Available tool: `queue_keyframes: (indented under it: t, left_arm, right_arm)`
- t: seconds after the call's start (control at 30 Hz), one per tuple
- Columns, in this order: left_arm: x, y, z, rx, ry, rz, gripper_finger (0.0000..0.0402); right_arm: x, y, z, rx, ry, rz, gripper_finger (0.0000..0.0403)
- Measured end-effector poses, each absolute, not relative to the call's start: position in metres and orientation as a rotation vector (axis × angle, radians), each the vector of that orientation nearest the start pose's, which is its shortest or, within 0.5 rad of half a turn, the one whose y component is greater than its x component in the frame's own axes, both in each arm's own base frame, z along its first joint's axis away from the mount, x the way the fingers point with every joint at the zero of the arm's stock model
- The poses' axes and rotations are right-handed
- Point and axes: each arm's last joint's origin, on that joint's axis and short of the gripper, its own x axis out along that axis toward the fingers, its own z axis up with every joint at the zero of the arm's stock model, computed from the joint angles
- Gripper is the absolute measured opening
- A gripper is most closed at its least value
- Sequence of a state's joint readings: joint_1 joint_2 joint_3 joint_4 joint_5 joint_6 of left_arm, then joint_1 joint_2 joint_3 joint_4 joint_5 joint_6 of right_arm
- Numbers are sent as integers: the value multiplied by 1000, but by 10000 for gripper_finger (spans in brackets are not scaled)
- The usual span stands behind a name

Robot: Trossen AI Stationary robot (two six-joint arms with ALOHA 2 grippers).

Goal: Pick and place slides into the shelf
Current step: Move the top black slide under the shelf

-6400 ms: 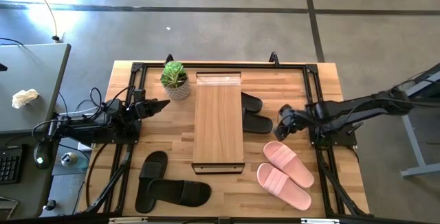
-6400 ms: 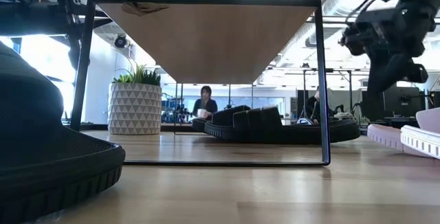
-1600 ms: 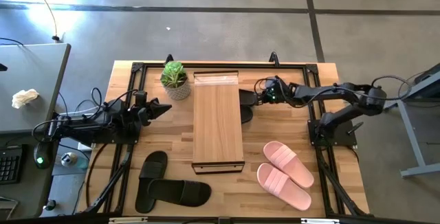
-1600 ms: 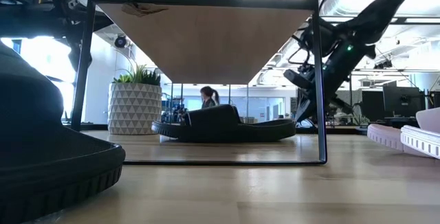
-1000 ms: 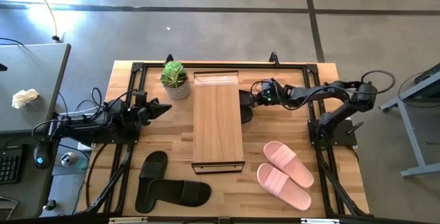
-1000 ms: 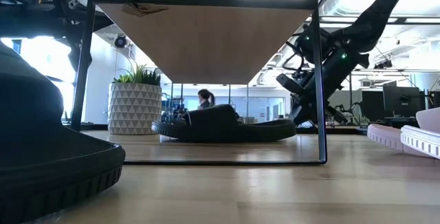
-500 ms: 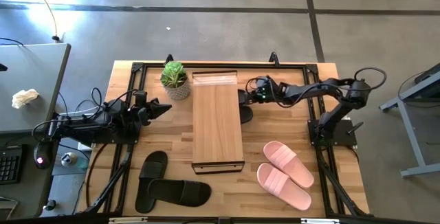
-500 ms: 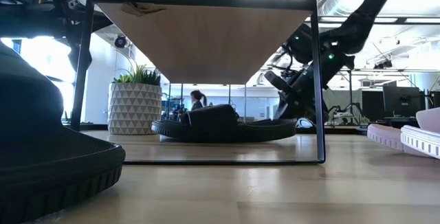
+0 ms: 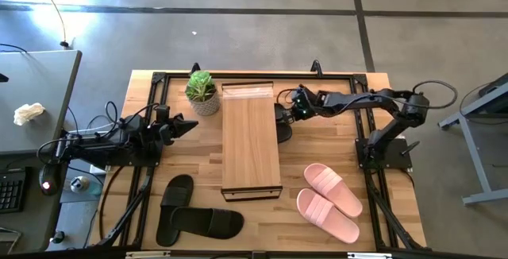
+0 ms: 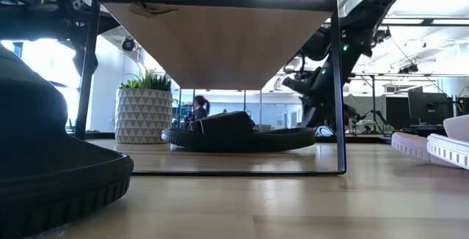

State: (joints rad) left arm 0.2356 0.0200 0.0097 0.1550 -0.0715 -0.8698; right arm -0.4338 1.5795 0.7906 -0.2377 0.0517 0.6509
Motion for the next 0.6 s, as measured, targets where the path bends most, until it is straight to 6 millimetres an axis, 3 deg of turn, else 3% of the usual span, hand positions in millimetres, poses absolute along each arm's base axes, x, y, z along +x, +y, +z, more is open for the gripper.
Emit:
queue_keyframes:
  t: [0.23, 0.33, 0.6]
  left_arm:
    - [94, 25, 180, -851, -270, 222, 3]
    - [94, 25, 180, -851, -270, 222, 3]
    - [94, 25, 180, -852, -270, 222, 3]
  right_arm:
    - [241, -91, 178, 724, 996, -757, 0]
    - [243, -81, 184, 743, 981, -692, 0]
    - [259, -60, 165, 798, 1032, -678, 0]
